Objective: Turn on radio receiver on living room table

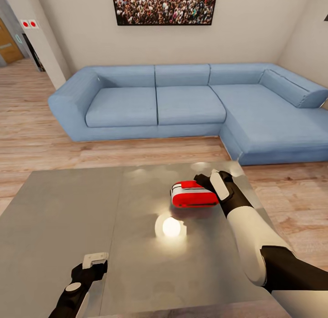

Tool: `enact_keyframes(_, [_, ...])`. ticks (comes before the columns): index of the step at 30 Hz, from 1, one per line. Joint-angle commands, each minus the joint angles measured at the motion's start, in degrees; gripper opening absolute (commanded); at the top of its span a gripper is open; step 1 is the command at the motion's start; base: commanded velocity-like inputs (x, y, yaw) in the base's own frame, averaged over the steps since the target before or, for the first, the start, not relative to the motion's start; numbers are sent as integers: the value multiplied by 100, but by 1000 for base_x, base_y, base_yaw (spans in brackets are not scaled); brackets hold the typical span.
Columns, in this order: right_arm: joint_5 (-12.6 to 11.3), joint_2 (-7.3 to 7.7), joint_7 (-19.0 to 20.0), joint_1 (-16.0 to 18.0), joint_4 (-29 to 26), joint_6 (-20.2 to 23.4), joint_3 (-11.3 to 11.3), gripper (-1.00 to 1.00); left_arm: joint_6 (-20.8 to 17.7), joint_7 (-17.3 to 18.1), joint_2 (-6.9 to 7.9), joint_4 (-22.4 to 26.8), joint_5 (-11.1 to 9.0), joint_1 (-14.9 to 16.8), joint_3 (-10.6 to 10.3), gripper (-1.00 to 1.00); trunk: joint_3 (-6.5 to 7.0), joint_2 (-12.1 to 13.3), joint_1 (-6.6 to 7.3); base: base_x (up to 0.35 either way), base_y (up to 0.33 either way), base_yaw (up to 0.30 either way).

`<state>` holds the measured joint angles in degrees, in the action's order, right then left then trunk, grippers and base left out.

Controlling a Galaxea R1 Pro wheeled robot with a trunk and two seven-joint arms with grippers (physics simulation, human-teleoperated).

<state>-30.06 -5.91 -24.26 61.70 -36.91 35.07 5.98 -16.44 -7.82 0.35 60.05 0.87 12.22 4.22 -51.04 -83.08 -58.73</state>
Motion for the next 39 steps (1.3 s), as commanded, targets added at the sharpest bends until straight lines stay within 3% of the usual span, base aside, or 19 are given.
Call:
enact_keyframes(1, [0, 1, 0, 0, 0, 0, 0, 100, 0, 0, 0, -1, 0, 0, 0, 100, -6, 0, 0, 0, 0, 0])
enact_keyframes(20, [28, 2, -8, 0, 6, -40, 9, 100, 0, 0, 0, -2, 0, 0, 0, 100, -49, 0, 0, 0, 0, 0])
enact_keyframes(21, [37, 2, -7, 0, 7, -41, 9, -100, 0, 0, 0, -2, 1, 0, 0, 100, -49, 0, 0, 0, 0, 0])
enact_keyframes(39, [62, 2, -8, 0, 23, -281, 7, -100, 0, 0, -2, -1, 1, 0, 0, 100, -49, 0, 0, 0, 0, 0])
